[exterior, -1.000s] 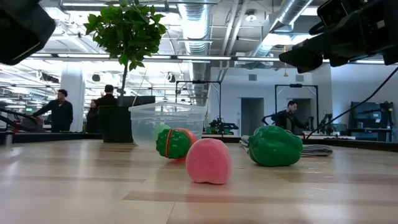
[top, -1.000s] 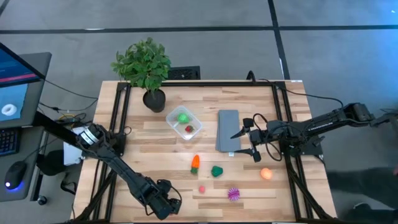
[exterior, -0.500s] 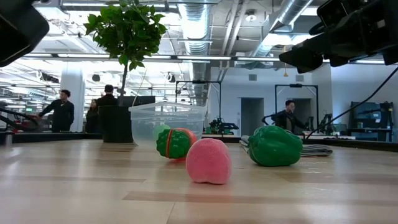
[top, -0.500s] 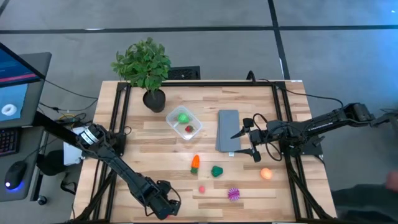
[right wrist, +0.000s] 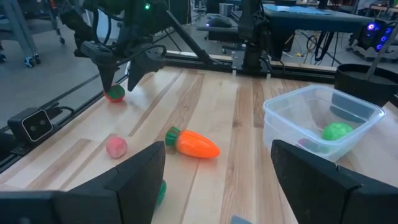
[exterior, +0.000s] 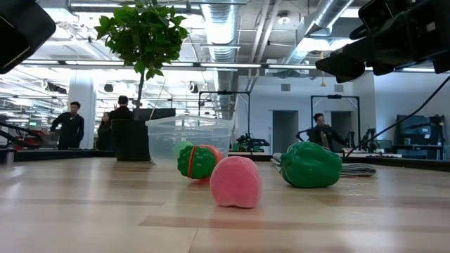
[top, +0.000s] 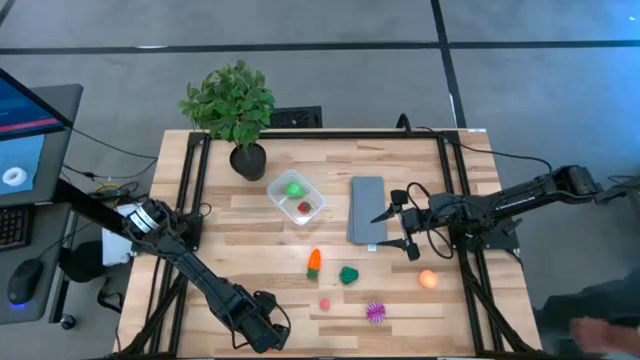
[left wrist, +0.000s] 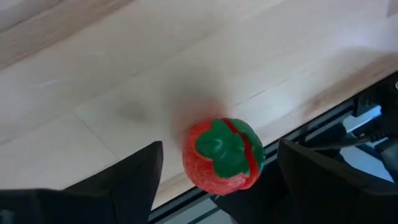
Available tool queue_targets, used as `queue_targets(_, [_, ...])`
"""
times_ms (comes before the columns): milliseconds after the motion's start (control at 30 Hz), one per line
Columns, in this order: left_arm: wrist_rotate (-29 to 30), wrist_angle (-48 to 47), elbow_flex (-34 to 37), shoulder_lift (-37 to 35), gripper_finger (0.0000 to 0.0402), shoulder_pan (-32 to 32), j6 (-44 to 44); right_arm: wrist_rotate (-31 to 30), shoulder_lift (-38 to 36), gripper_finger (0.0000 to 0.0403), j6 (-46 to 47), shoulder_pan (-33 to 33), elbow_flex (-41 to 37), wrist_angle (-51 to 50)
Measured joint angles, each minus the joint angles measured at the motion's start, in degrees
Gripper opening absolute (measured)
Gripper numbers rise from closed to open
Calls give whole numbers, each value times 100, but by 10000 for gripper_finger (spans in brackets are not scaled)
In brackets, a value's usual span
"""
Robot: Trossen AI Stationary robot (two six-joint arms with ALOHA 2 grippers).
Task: Pick and placing Produce into tupperware
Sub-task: Put the red strawberry into the transparent bin
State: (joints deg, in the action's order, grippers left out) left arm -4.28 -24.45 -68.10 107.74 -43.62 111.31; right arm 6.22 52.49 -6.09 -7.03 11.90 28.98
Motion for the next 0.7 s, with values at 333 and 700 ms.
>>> queue_targets(333, [3,245,0,0,356,-4,-86,0,0,317,2,0,0,-1])
queue_targets(700, [-62,188,0,13,357,-31,-108,0,0,317,4,0,0,-1])
